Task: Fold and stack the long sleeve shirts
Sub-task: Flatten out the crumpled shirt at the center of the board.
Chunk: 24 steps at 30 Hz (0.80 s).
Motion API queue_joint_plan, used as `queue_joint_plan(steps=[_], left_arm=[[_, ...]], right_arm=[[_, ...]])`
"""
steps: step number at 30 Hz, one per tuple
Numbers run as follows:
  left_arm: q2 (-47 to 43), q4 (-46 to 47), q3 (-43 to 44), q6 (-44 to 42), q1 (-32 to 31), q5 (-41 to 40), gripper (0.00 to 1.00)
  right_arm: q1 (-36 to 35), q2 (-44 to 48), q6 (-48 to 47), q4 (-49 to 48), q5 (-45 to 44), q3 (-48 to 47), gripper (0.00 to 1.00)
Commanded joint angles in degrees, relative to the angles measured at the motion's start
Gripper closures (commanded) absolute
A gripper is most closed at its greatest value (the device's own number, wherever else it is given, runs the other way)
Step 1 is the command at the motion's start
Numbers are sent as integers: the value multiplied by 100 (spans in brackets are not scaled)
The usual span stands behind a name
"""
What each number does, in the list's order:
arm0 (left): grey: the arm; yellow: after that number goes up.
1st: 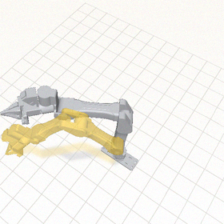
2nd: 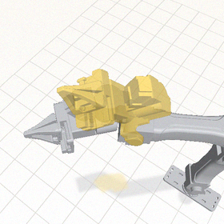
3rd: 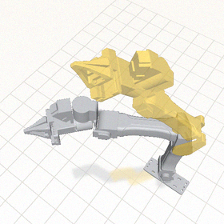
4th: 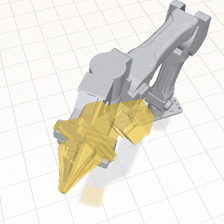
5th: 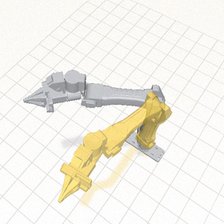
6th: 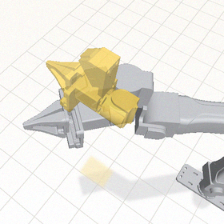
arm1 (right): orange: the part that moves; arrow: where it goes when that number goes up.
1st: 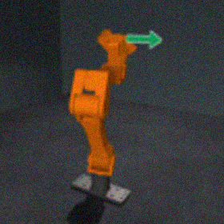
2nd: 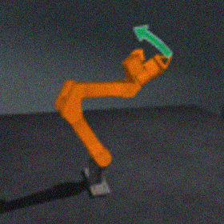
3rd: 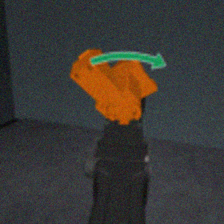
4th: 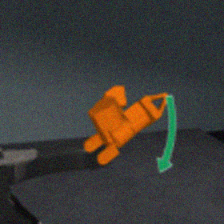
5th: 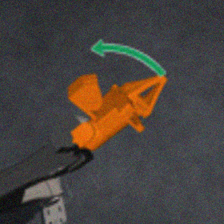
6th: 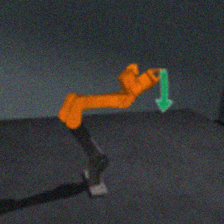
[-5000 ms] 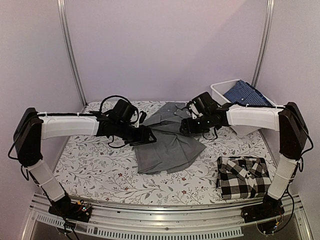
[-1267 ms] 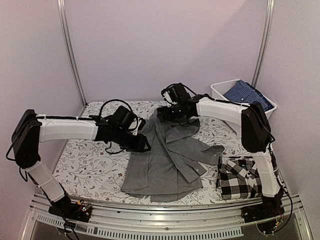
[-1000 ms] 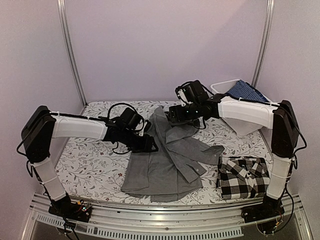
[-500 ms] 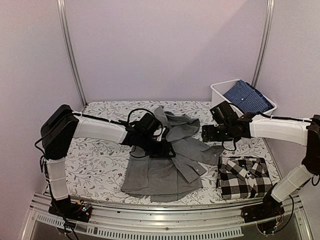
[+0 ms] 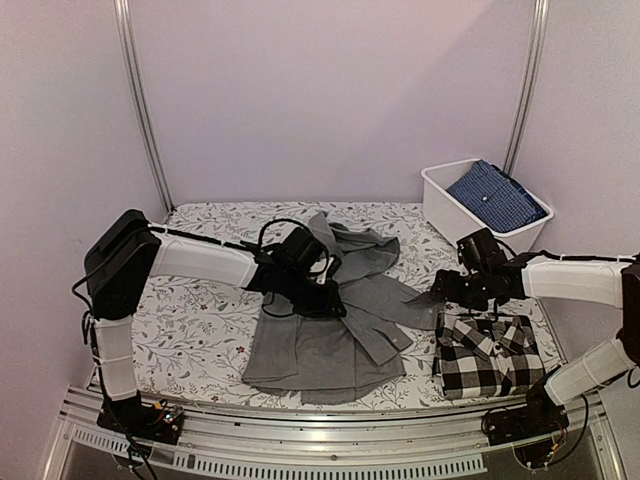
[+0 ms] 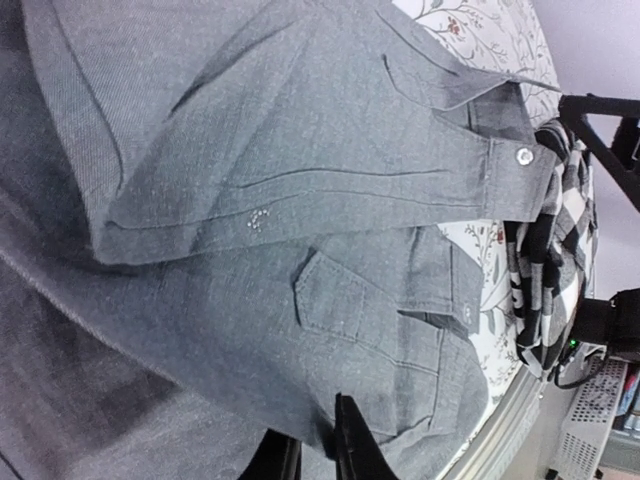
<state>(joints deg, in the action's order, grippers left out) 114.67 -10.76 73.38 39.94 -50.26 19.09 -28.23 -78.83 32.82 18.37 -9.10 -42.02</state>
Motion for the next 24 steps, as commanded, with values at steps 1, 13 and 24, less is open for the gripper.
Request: queue_joint_plan(steps=[1,13,24], left_arm=[[35,-11,141,-47,-45,18,89],[-336,-93,1,-61,91,-164,100],[-1268,-455,-269,-256,751,-640,100]], right_arm=[[54,-247,149,-751,722,123,13],[51,-1015,269,-1260,1086,139,33],[54,-1172,39,-426,461,-915,100]])
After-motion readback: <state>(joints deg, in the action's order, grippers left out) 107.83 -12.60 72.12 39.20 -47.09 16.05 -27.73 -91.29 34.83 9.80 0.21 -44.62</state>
